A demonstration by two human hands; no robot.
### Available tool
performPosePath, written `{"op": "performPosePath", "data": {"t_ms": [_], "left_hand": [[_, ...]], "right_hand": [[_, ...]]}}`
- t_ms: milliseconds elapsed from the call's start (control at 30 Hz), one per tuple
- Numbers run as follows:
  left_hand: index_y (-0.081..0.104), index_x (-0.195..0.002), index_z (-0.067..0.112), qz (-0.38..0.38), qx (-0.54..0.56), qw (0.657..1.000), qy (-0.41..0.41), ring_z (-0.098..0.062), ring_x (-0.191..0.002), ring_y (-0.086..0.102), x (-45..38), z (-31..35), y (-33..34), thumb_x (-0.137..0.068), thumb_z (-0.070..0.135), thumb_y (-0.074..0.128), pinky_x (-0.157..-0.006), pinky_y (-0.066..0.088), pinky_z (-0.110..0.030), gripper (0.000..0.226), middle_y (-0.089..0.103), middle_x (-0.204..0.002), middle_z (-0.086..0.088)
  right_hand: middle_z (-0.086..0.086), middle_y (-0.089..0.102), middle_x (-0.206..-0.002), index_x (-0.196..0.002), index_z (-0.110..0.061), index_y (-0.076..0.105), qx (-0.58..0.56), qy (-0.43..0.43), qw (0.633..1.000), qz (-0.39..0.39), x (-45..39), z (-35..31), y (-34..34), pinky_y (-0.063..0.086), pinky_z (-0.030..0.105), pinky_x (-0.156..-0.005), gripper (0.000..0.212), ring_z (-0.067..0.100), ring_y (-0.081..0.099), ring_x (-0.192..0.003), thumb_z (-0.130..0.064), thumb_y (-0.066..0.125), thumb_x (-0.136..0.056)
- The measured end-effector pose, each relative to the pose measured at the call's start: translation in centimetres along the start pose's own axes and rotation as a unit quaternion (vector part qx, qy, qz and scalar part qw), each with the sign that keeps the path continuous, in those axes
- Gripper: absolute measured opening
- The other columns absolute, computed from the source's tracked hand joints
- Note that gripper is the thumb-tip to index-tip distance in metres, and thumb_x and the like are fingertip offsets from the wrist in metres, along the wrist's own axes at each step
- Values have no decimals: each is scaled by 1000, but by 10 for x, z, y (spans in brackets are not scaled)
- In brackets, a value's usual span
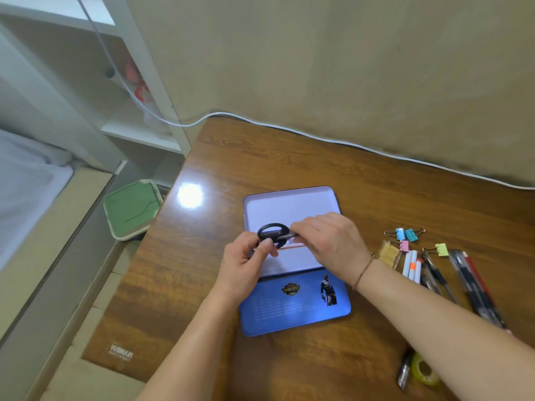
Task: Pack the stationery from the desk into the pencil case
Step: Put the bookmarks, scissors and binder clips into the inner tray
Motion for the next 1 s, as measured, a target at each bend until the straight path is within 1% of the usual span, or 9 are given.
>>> {"op": "performPosePath", "data": {"t_ms": [67, 133, 267, 400, 533, 633, 800, 933, 1000], "left_hand": [[71, -96, 31, 43, -27, 998, 23, -12, -91, 65, 0, 0, -8, -86, 46, 56, -81, 50, -26, 23, 69, -98, -4], [66, -113, 22, 80, -81, 992, 48, -4, -100, 59, -1, 0, -17, -84, 44, 59, -84, 41, -11, 38, 66, -111, -3], [45, -137, 30, -21, -289, 952, 98, -8, -127, 38, -2, 0, -18, -68, 62, 70, -105, 25, -30, 80, 49, -133, 15], [20, -149, 36, -91, -382, 916, 79, -14, -133, 25, 3, -6, -2, -51, 77, 67, -110, 16, -34, 115, 38, -142, 17], [14, -151, 35, -82, -404, 908, 74, -19, -135, 24, 1, -14, 2, -58, 63, 71, -110, 16, -37, 112, 37, -144, 14], [18, -150, 33, -89, -384, 916, 73, -20, -135, 23, -1, -17, 3, -60, 53, 77, -112, 19, -39, 110, 37, -144, 11], [26, -150, 30, -112, -389, 911, 78, -23, -135, 22, -7, -15, 5, -61, 45, 81, -113, 25, -41, 106, 35, -145, 5], [29, -150, 25, -121, -397, 906, 79, -24, -133, 22, -8, -14, 5, -64, 46, 81, -111, 27, -41, 103, 35, -145, 1], [32, -149, 19, -125, -402, 903, 81, -28, -132, 25, -9, -14, 6, -64, 48, 81, -110, 30, -43, 102, 36, -144, -2]], "right_hand": [[7, 68, -74, -92, -8, 71, -26, 38, 998, -33, 4, 6, 2, 51, 40, -52, 10, 28, 63, -61, -3, 70, -83], [8, 68, -78, -95, -8, 71, -33, 50, 995, -83, 7, 10, 7, 52, 41, -57, 22, 30, 64, -68, 6, 70, -78], [7, 66, -97, -112, -14, 66, -14, -1, 971, -239, 3, 3, 25, 44, 39, -76, 32, 28, 58, -92, 1, 58, -85], [6, 65, -83, -95, -12, 70, 22, -11, 982, -188, -4, -6, 35, 46, 38, -68, 25, 29, 60, -82, -1, 70, -73], [6, 63, -90, -89, -12, 67, 53, 24, 990, -128, -4, -11, 42, 44, 38, -76, 12, 28, 56, -84, -6, 61, -81], [4, 62, -83, -85, -16, 67, 65, 100, 987, -110, 4, -17, 42, 45, 40, -68, 3, 27, 55, -77, -16, 64, -82], [3, 59, -106, -106, -19, 60, 54, 160, 974, -152, 22, -31, 41, 44, 41, -79, 27, 26, 53, -97, -36, 44, -93], [4, 57, -119, -105, -18, 62, 83, 137, 969, -186, 30, -34, 39, 42, 47, -90, 34, 31, 49, -110, -43, 41, -95], [4, 54, -129, -118, -17, 60, 69, 119, 963, -232, 36, -33, 40, 38, 49, -100, 46, 30, 46, -120, -49, 36, -95]]}}
Point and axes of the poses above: each hand's wrist, its own x-axis away from the middle knuckle, its own y-axis out of the palm, z = x × y, the point moved 1 cm from there along -x, towards the middle knuckle
